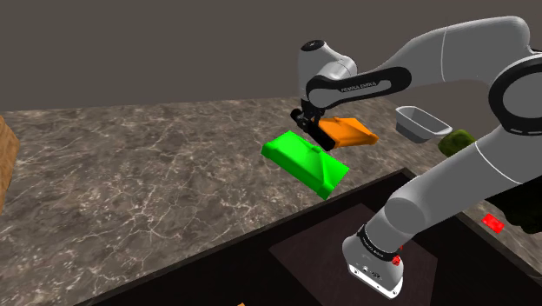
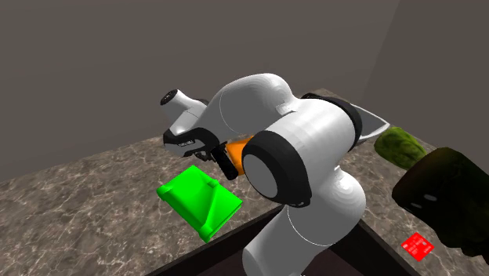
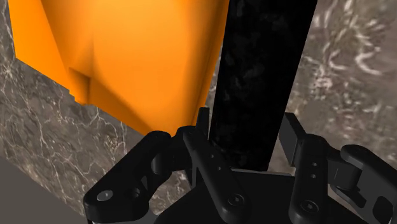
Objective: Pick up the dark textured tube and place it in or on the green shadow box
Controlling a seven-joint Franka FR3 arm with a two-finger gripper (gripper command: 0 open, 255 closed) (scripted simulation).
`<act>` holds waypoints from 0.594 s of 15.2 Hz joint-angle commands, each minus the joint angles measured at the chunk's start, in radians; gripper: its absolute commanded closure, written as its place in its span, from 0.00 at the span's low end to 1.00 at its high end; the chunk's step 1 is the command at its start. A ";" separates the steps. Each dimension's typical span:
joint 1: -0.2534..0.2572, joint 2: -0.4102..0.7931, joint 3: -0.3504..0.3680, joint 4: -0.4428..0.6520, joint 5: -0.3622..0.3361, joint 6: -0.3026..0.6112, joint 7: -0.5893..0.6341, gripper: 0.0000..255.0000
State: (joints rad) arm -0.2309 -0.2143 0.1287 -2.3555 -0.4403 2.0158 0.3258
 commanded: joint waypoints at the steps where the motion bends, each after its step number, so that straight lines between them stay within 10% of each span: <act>1: 0.000 0.000 0.000 0.000 0.000 0.000 0.000 1.00; 9: 0.002 -0.017 0.000 0.023 0.010 -0.037 -0.019 1.00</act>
State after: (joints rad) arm -0.2286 -0.2280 0.1292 -2.3395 -0.4317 1.9881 0.3119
